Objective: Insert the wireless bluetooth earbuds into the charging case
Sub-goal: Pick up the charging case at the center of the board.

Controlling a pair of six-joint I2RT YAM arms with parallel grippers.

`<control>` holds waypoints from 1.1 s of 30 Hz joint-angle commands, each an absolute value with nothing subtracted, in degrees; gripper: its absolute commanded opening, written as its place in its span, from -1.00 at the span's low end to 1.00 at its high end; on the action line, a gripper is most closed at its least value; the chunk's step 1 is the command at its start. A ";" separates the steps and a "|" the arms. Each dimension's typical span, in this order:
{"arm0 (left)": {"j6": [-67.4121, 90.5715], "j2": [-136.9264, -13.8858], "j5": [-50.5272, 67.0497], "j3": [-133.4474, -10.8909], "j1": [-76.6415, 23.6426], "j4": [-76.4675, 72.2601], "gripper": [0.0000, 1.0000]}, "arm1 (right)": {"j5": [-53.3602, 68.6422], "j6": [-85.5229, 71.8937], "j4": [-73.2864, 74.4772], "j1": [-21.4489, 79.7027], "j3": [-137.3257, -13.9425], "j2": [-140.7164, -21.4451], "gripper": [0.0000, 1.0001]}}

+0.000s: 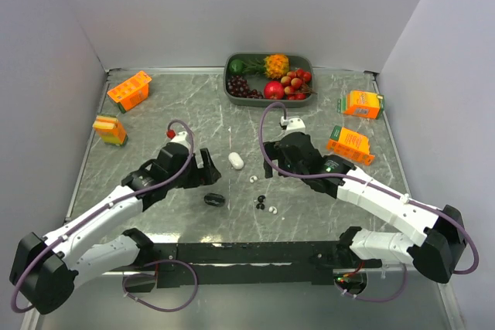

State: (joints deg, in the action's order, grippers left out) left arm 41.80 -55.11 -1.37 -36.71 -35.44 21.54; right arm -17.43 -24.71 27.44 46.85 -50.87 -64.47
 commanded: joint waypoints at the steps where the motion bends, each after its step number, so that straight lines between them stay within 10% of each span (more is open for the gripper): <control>1: 46.75 -54.49 -5.01 -36.65 -37.26 21.79 0.93 | -16.35 -24.34 25.40 47.02 -50.71 -62.93 0.99; 14: 68.55 -67.23 -32.51 -47.55 -60.98 42.81 0.93 | -15.13 -23.13 19.79 47.02 -45.80 -56.44 0.99; 33: 54.67 -63.98 -18.71 -39.11 -55.64 32.52 0.93 | -8.79 -19.16 21.80 47.02 -46.32 -53.70 0.99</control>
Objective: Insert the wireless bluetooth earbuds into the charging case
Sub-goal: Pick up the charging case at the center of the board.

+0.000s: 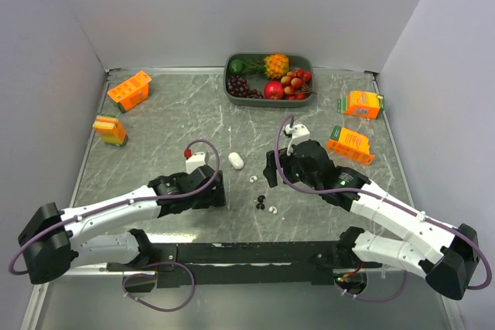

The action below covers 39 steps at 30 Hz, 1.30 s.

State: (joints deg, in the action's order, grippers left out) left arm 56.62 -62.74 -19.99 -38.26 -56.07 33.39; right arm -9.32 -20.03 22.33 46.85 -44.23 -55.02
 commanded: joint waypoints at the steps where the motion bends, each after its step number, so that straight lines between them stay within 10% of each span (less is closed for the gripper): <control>1: 54.67 -64.51 -19.16 -39.46 -55.46 32.69 0.93 | -8.70 -19.07 21.71 47.02 -46.23 -53.70 0.99; 39: 43.51 -82.00 -19.25 -44.65 -55.11 29.27 0.86 | -9.49 -18.72 22.24 46.93 -45.18 -54.32 0.99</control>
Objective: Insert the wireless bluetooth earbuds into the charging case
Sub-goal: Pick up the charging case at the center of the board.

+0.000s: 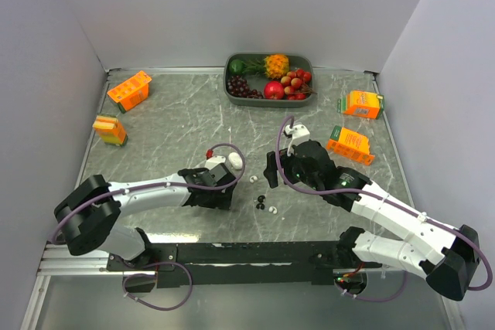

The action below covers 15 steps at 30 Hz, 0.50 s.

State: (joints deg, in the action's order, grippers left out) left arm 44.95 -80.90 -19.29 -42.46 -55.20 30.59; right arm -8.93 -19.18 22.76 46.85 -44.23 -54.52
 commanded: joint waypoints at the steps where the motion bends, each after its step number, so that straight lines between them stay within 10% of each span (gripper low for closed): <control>1: 43.42 -82.18 -19.25 -44.74 -55.11 29.18 0.84 | -9.58 -18.72 22.24 47.02 -45.09 -54.32 0.99; 15: 41.92 -84.37 -19.42 -45.62 -55.11 28.04 0.82 | -9.93 -18.72 23.29 46.93 -44.91 -53.00 0.99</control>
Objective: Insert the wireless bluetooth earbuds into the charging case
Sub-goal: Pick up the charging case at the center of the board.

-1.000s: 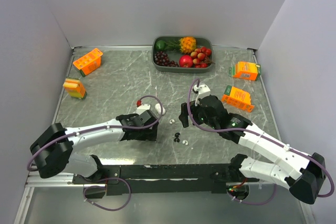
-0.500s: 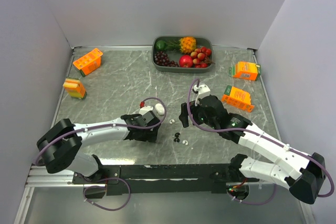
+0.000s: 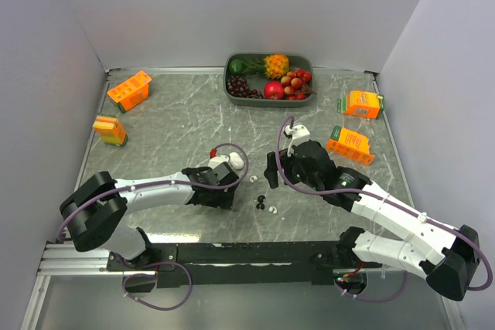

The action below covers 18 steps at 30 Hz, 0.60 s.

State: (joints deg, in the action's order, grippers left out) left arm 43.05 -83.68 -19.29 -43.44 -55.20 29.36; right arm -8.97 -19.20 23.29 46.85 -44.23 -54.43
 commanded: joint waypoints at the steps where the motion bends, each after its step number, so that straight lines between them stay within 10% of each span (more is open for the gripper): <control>1: 41.84 -84.55 -19.25 -45.44 -55.19 27.69 0.79 | -9.93 -18.72 23.20 47.02 -44.74 -52.91 0.99; 18: 42.19 -84.55 -17.14 -43.51 -55.28 26.45 0.38 | -10.28 -19.34 23.64 47.02 -43.95 -52.38 0.99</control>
State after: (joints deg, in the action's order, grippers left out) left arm 42.61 -84.53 -18.15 -43.62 -55.22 27.68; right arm -9.39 -19.22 23.62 46.85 -44.21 -53.82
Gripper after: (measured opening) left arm 0.741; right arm 0.994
